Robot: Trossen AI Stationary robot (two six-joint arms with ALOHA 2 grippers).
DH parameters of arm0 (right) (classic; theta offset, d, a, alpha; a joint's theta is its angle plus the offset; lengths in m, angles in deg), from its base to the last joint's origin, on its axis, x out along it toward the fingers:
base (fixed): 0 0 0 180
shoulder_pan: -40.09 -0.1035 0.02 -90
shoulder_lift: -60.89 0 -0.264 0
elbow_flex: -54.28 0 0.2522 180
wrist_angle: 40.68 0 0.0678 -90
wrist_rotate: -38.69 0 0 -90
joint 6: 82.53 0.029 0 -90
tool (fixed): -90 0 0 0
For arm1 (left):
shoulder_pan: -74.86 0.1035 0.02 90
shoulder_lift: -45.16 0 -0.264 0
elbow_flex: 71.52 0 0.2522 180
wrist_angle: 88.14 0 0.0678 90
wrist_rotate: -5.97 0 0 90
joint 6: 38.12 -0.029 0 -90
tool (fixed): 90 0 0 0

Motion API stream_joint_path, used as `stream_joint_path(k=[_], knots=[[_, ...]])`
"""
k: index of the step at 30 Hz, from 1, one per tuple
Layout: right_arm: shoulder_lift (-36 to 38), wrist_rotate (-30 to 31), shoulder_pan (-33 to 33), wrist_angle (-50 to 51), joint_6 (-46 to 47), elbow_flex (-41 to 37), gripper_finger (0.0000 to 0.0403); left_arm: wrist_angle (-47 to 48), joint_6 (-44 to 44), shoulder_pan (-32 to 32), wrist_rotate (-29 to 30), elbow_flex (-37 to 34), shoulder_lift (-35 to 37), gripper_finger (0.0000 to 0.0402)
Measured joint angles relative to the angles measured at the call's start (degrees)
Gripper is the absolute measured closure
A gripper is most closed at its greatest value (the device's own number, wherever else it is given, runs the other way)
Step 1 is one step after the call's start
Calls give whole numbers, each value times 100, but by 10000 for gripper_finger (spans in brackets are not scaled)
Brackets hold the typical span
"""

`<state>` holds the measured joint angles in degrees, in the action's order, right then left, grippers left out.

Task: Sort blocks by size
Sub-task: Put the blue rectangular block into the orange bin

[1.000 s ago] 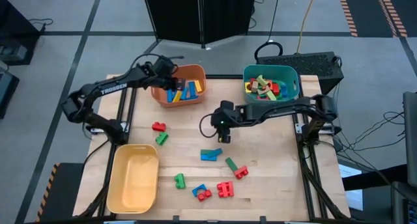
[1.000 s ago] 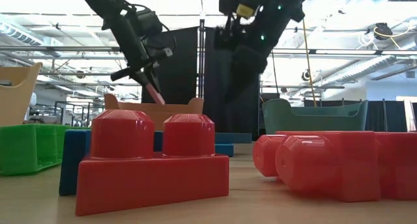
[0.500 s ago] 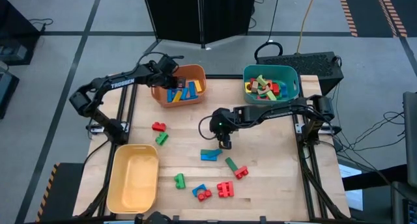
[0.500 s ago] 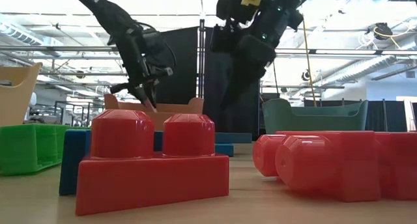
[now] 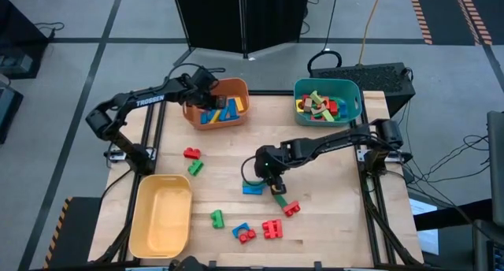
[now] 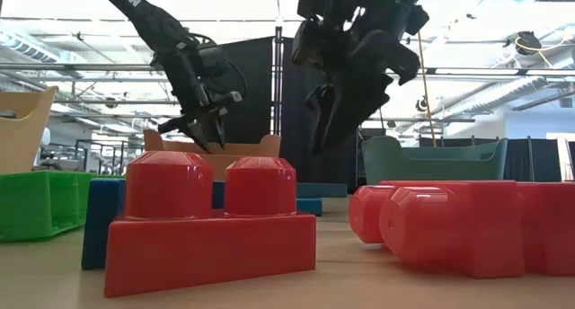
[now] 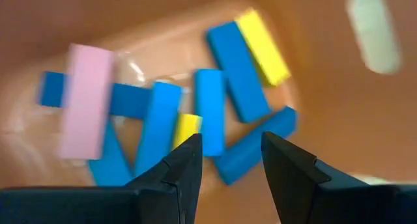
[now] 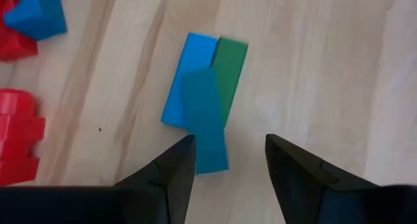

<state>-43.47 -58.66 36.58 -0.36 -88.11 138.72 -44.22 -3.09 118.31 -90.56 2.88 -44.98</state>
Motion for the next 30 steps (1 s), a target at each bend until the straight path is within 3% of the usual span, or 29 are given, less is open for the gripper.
stream_joint_path(k=[7,22,25,30], knots=[[-110,-221,-153,-74,-488,11,231,29,-92,-258,-743,0,209,248],[-640,172,-256,-190,-514,4,234,39,206,-1153,-604,4,571,248],[-643,172,-258,-169,-455,4,248,39,213,-1264,-604,4,571,248],[-640,159,-262,-115,-396,4,311,-25,180,-1499,-637,4,571,248]])
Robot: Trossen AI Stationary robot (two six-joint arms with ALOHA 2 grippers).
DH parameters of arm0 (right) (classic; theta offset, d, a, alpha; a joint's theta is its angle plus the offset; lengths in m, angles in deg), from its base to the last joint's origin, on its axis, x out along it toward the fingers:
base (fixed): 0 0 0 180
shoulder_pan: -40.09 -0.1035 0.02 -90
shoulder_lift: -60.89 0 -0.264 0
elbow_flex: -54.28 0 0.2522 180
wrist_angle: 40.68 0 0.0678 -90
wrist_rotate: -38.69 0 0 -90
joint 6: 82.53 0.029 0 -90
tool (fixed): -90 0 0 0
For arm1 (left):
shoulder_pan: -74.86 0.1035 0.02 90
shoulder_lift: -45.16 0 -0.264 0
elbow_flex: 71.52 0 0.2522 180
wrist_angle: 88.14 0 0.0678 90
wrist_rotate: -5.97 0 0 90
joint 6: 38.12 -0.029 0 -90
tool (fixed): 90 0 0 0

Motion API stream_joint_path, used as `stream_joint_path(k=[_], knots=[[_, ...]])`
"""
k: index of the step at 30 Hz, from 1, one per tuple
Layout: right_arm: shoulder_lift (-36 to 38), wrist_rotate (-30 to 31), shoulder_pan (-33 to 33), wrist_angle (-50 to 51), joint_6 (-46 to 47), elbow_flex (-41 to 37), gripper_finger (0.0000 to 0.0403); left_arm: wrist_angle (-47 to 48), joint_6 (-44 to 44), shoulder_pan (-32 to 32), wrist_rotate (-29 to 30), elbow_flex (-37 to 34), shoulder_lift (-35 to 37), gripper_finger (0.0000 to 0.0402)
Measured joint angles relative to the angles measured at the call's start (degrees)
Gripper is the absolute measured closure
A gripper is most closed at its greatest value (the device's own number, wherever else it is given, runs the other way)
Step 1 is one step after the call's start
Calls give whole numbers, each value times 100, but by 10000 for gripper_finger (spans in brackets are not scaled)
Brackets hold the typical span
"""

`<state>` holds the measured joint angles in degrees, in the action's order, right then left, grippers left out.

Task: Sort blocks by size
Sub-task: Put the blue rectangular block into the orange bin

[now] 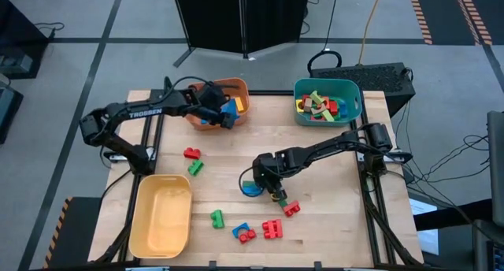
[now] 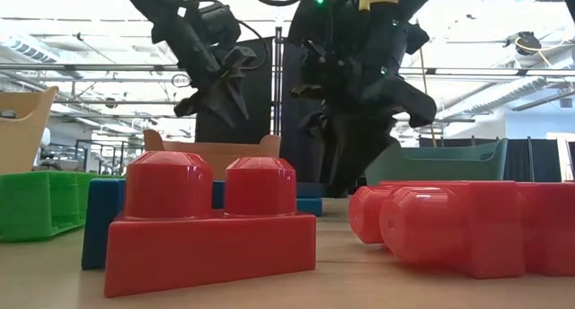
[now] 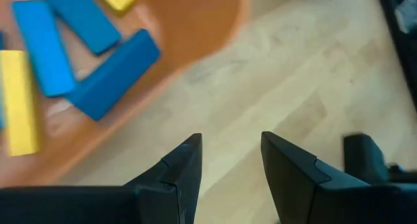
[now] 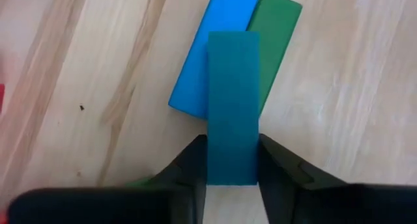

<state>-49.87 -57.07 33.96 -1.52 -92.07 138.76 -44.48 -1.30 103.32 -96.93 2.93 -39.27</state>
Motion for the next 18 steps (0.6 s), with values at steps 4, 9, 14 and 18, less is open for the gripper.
stream_joint_path(k=[4,9,14,18], knots=[[0,0,2,-6,290,0,325,-167,21,-147,-220,0,0,248],[53,209,0,-52,679,0,325,-325,1,-271,-578,0,0,248],[308,930,4,-76,926,0,318,-429,-142,-275,-1092,0,0,249],[545,1679,20,-134,946,0,317,-432,-261,-273,-1439,0,-2,249]])
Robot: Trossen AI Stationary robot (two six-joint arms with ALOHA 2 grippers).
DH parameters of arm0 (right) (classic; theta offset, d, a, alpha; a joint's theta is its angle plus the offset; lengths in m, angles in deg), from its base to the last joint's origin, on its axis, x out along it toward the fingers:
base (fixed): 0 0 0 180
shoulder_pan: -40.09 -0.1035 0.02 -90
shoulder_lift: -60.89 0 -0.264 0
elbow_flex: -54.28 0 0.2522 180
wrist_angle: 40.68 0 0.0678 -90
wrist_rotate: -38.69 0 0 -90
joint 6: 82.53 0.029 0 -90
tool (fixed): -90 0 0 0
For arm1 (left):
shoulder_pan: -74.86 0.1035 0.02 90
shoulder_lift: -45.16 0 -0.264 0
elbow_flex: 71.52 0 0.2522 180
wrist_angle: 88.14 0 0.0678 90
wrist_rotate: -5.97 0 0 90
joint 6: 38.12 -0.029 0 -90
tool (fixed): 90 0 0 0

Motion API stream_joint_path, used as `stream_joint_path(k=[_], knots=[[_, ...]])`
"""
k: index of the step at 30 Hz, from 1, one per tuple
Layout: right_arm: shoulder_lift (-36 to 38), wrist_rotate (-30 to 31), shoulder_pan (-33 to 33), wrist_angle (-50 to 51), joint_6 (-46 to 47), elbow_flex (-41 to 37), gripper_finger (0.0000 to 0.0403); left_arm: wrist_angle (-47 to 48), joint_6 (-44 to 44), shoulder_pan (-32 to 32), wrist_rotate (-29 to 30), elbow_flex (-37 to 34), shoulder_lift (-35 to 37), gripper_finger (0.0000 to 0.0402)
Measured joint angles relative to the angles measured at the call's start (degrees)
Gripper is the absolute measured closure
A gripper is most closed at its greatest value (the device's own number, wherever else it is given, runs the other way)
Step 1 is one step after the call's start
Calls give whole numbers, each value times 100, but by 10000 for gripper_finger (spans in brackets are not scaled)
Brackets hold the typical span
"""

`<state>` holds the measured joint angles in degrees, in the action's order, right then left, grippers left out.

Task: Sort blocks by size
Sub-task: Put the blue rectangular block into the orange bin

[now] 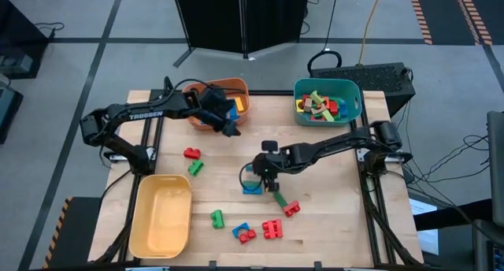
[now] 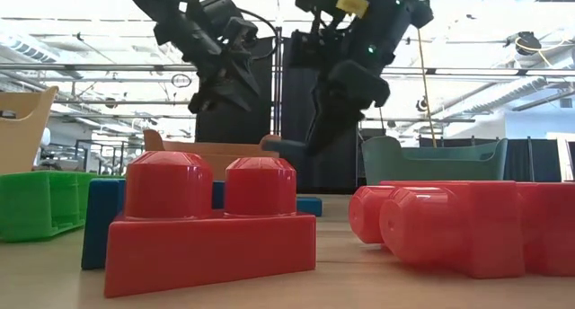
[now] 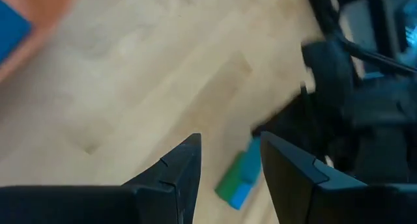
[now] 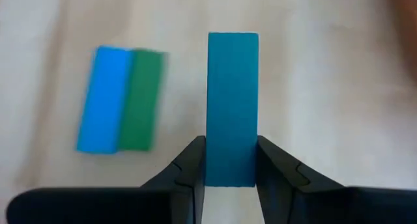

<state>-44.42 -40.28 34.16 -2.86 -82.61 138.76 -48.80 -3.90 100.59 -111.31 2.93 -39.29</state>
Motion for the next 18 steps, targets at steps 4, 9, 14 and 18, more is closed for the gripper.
stream_joint_path(k=[4,9,14,18], knots=[[242,549,128,-54,194,0,317,-187,-8,0,-645,0,0,249],[486,709,339,-296,246,0,317,-391,260,0,-994,0,0,249],[652,715,504,-657,247,4,317,-463,416,0,-991,0,0,249],[726,716,596,-826,239,2,317,-472,449,0,-975,0,0,249]])
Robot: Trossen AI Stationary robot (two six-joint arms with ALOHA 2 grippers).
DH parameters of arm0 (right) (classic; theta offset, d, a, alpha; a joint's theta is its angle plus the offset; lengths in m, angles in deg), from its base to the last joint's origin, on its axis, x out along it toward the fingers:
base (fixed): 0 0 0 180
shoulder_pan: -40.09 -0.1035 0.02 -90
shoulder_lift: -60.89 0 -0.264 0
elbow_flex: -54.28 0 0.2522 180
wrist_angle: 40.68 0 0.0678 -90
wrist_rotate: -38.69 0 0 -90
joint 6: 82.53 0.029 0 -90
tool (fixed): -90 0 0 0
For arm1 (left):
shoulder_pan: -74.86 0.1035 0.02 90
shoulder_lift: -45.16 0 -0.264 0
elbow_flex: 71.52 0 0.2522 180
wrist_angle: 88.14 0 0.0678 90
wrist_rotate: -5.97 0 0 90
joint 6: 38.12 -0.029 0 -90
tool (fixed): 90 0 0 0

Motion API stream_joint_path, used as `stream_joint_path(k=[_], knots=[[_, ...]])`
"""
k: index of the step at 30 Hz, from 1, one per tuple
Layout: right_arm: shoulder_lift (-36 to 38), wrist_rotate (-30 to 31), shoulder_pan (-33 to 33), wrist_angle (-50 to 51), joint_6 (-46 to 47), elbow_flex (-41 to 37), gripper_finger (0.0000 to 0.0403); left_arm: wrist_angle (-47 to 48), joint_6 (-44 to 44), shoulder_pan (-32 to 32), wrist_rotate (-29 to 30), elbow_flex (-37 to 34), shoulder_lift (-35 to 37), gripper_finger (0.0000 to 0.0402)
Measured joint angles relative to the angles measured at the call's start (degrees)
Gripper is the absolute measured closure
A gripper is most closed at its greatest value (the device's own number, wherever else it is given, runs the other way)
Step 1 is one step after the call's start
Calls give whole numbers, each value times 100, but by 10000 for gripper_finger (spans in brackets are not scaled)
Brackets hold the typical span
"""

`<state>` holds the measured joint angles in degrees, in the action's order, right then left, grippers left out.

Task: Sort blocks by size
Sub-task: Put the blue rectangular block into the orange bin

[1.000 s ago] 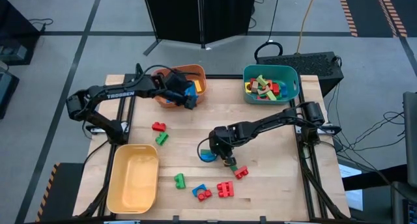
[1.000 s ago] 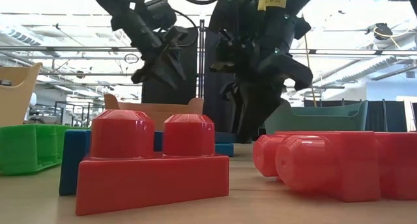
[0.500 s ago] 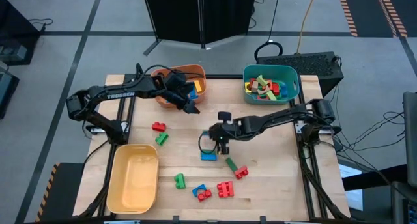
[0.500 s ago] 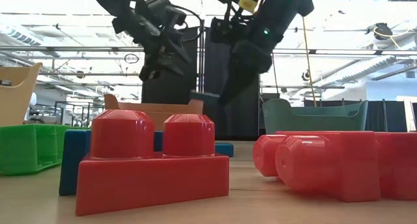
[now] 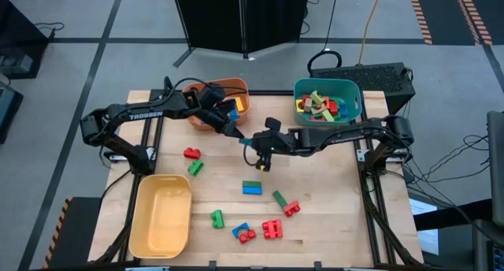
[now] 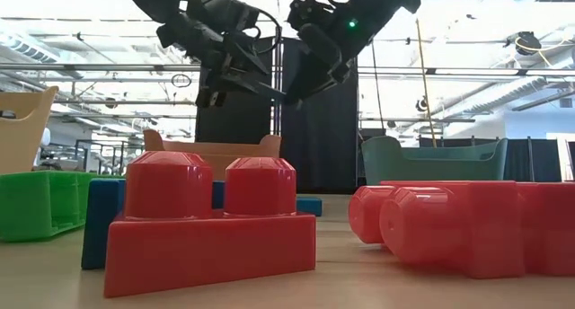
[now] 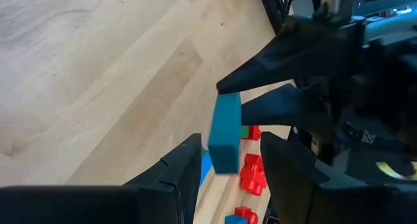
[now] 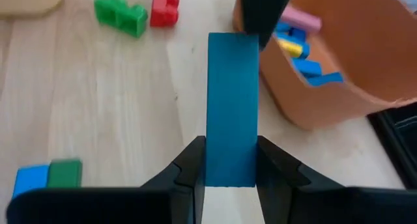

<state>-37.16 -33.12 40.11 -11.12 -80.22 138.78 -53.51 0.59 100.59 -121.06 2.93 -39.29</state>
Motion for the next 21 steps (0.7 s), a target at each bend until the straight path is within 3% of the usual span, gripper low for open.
stream_joint_path(k=[21], knots=[[-2,162,217,-705,-300,0,316,-323,20,0,197,0,0,259]])
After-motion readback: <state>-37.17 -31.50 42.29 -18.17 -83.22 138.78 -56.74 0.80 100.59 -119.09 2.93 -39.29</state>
